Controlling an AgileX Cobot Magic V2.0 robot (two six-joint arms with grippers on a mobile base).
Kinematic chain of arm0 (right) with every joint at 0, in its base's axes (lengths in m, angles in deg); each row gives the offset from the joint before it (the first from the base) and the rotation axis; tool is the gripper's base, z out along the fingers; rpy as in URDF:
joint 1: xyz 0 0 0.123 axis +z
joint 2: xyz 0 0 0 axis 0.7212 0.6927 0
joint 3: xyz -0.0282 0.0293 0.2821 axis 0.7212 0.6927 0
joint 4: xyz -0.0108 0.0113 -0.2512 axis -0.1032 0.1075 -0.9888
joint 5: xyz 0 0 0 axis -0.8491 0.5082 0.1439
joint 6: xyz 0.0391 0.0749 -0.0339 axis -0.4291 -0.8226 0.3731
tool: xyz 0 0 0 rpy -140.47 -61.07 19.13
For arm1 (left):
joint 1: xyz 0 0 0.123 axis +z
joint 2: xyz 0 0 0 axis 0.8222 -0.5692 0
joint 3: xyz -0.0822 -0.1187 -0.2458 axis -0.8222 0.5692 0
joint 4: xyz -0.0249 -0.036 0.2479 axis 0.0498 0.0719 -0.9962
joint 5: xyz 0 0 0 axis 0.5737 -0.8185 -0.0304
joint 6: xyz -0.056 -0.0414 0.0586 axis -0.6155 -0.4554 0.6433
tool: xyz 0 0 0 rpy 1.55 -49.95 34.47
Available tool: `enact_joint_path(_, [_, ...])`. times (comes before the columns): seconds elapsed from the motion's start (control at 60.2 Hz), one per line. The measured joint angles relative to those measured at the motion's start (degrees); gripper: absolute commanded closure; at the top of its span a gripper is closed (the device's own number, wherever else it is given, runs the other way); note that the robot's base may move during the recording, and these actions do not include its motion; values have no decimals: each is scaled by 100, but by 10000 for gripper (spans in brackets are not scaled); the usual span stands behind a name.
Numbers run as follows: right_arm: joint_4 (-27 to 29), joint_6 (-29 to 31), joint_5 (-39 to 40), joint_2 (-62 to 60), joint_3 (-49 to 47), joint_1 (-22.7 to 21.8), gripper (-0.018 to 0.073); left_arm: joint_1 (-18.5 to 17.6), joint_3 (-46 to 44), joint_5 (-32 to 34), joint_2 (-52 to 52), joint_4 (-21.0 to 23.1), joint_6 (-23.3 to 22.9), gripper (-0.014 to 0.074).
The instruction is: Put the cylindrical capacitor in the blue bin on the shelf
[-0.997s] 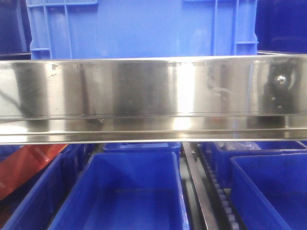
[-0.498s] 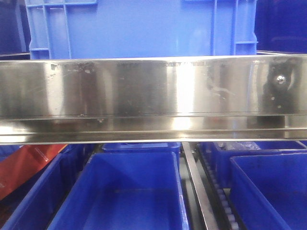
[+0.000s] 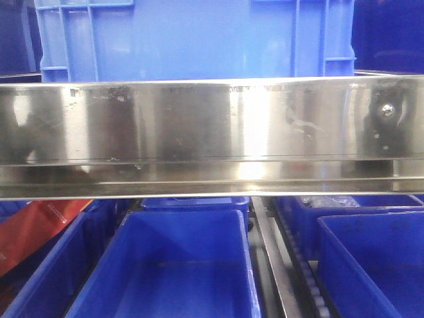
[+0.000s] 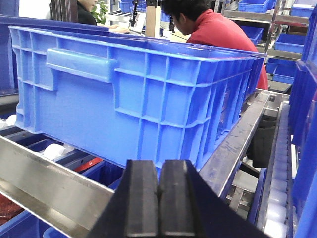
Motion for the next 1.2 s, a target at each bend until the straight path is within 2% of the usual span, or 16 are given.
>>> enact_joint_path(0.598, [-74, 0, 0, 0, 0, 0, 722, 0, 0, 24, 0, 0, 0, 707])
enact_joint_path(0.698, [-124, 0, 0, 0, 0, -136, 722, 0, 0, 24, 0, 0, 0, 707])
enact_joint_path(0.781, [-159, 0, 0, 0, 0, -539, 722, 0, 0, 24, 0, 0, 0, 707])
enact_joint_path(0.93, [-159, 0, 0, -234, 177, -1608, 722, 0, 0, 24, 0, 0, 0, 707])
enact_joint_path(1.046, [54, 0, 37, -736, 635, -2455, 722, 0, 0, 24, 0, 0, 0, 707])
enact_joint_path(1.196, [299, 0, 214, -1423, 1386, -3031, 722, 0, 0, 24, 0, 0, 0, 707])
